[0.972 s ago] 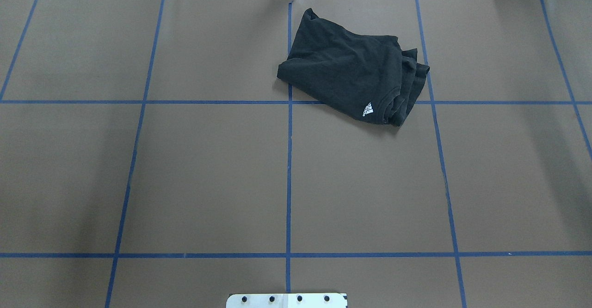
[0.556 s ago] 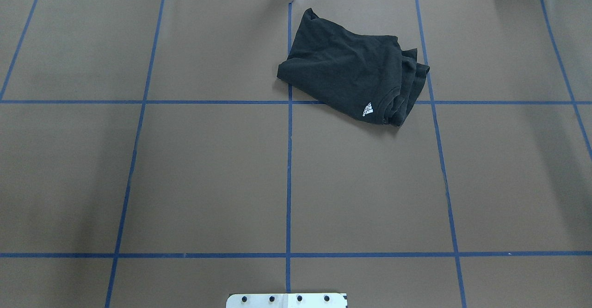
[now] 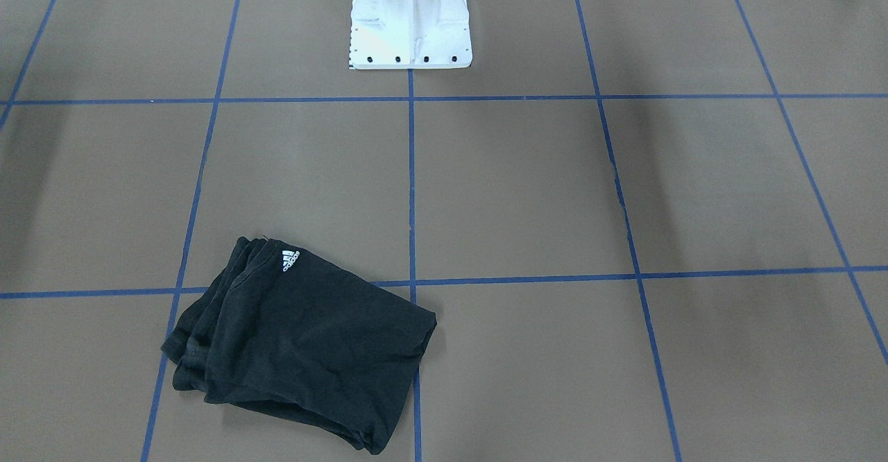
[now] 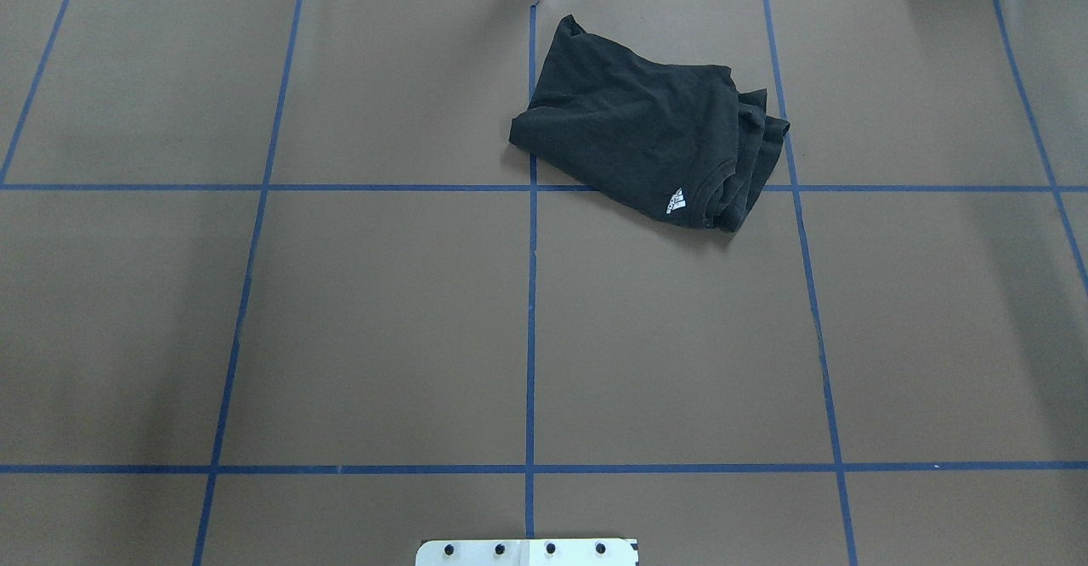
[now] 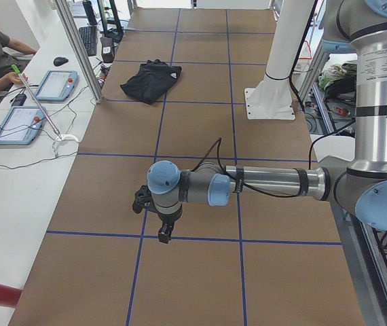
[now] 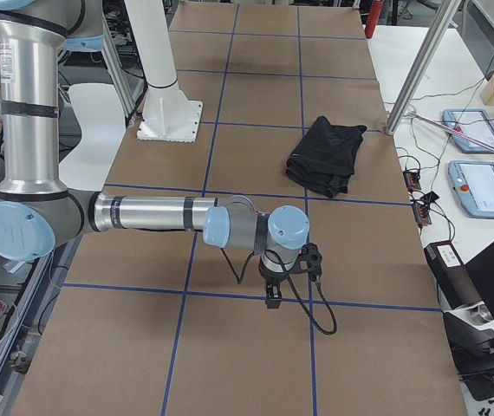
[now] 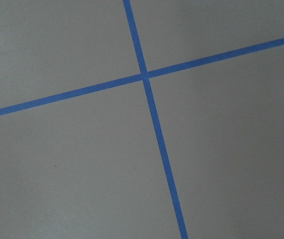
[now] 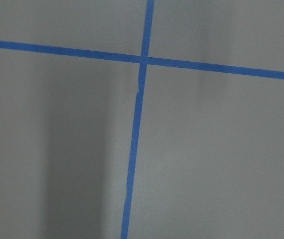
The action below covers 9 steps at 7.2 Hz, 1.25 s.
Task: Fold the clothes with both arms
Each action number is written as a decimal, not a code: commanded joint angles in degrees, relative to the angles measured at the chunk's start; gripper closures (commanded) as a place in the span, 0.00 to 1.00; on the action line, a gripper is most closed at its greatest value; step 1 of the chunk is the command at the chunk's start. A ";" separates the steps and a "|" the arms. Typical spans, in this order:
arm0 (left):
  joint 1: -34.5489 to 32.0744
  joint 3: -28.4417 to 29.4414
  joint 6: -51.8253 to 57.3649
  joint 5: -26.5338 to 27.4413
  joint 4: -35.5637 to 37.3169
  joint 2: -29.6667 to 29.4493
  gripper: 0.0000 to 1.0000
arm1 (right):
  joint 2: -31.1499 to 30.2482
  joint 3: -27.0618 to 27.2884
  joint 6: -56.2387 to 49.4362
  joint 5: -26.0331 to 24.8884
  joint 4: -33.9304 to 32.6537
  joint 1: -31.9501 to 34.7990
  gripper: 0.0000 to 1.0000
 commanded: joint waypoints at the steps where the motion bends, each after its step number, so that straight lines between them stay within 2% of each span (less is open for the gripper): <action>1: 0.00 1.69 0.11 -0.08 -0.24 -0.54 0.00 | 0.07 0.13 0.03 0.07 0.05 0.15 0.00; 3: 0.00 1.87 -1.37 -0.08 -0.15 -0.54 0.00 | 0.15 0.39 1.34 -0.28 0.05 0.15 0.00; 5: 0.00 1.87 -8.57 -0.08 -0.15 -1.51 0.00 | 0.50 0.48 9.72 -0.54 0.13 0.42 0.00; 9: 0.00 1.96 -8.77 -0.08 -0.24 -1.51 0.00 | 0.77 0.30 11.71 -0.72 0.13 0.42 0.00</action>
